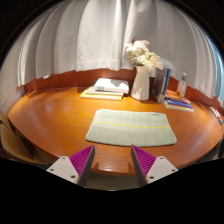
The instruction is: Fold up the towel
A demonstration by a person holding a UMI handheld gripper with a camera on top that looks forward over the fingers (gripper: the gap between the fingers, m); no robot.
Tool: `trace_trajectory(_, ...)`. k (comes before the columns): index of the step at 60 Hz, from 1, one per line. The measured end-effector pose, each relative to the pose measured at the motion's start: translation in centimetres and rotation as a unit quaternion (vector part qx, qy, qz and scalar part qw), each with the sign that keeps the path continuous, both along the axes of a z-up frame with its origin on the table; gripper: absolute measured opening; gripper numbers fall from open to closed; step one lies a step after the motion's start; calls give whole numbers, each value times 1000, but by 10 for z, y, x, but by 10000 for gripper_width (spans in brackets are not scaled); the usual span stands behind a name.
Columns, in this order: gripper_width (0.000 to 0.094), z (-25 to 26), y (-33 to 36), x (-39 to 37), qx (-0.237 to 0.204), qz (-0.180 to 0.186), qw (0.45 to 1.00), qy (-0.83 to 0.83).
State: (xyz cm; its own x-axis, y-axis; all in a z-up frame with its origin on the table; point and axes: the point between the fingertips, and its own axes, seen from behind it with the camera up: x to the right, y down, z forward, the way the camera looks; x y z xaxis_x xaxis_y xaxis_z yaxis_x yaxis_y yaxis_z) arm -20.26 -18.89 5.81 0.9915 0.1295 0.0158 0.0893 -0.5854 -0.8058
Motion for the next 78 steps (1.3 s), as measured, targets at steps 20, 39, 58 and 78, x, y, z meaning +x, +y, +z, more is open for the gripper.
trace_trajectory(20,601,-69,90,-81,-58,12,998,-14)
trace_trajectory(39,53,-71,98,-56,-57,-14,997,-55)
trace_trajectory(58,48,62,142,54,45,-67,995,-55)
trace_trajectory(78,535,-7,117,207,-40,-55,994,-85)
